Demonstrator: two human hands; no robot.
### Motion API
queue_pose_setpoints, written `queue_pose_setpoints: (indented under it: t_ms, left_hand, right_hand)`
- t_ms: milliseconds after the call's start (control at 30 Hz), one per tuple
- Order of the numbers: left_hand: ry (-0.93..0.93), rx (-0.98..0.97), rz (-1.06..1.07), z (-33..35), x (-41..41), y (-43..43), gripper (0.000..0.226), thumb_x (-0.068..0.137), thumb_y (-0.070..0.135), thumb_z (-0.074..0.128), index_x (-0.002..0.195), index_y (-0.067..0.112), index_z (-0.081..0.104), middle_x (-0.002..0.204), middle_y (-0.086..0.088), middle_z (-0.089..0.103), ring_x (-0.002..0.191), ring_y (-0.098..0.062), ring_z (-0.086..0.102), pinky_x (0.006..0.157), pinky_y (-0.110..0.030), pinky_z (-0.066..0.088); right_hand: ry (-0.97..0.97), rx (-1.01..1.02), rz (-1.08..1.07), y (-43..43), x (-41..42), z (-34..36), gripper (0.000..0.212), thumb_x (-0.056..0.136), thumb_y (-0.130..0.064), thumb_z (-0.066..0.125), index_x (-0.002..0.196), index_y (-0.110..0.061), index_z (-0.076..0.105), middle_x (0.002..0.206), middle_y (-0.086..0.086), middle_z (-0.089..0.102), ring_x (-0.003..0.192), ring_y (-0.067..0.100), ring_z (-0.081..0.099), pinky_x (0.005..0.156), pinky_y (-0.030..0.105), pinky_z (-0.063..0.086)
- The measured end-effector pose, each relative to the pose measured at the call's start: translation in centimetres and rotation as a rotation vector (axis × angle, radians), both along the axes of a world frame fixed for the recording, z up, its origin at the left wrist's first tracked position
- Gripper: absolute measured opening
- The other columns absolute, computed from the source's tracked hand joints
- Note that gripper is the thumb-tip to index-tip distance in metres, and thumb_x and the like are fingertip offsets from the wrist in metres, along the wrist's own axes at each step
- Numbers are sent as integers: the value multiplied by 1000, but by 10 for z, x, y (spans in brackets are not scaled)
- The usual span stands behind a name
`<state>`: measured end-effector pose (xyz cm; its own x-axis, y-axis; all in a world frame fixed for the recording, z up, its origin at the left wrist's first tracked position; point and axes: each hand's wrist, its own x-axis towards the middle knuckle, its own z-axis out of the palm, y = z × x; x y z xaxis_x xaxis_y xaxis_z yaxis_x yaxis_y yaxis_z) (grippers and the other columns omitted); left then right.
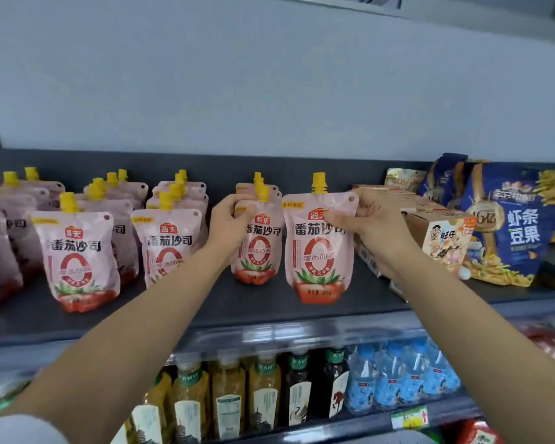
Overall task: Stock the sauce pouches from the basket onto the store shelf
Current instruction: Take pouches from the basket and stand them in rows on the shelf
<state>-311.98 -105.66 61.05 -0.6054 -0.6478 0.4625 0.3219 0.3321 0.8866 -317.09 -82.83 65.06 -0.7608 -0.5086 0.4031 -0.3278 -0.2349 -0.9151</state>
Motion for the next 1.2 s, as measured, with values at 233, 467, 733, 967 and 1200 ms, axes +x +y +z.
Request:
queue_pose_setpoints:
  t_ms: [233, 467, 733, 967, 1200]
  left_hand:
    - [-18, -302, 139, -10, -1, -8, 20, 88, 6, 58, 104, 19, 58, 100, 13, 59, 92, -2, 56, 75, -10, 47]
    - [-19, -879, 271, -9, 23, 1, 35, 88, 12, 56, 122, 14, 52, 126, 0, 51, 117, -15, 45, 101, -29, 34]
    - [-168, -948, -35, -20, 40, 16, 96, 68, 53, 75, 145, 31, 22, 142, 9, 28, 132, -7, 31, 102, -22, 34]
    - [-314, -1082, 195, -34, 46, 15, 119, 57, 46, 82, 148, 17, 11, 146, -4, 15, 130, -21, 25, 108, -33, 30]
    - [-357, -1114, 340, -37, 51, 20, 116, 59, 48, 79, 148, 17, 11, 144, -8, 14, 127, -24, 27, 105, -34, 27]
  right_hand:
    - [32, 48, -36, -13, -9, -16, 22, 74, 0, 76, 86, -14, 65, 86, 5, 76, 78, 20, 74, 61, 27, 58]
    - [63, 64, -43, -33, -16, -26, 22, 76, -2, 75, 85, -17, 63, 86, 0, 74, 76, 14, 73, 59, 25, 58]
    - [81, 19, 41, -61, -19, -38, 20, 78, 0, 73, 86, -13, 61, 74, -3, 74, 71, 15, 72, 59, 28, 59]
    - [36, -6, 126, -87, -17, -49, 21, 80, 1, 71, 86, -16, 61, 79, 0, 75, 76, 18, 73, 63, 31, 59]
    - [91, 22, 160, -94, -14, -49, 28, 79, -3, 74, 95, -20, 58, 89, 1, 73, 78, 16, 73, 61, 27, 57]
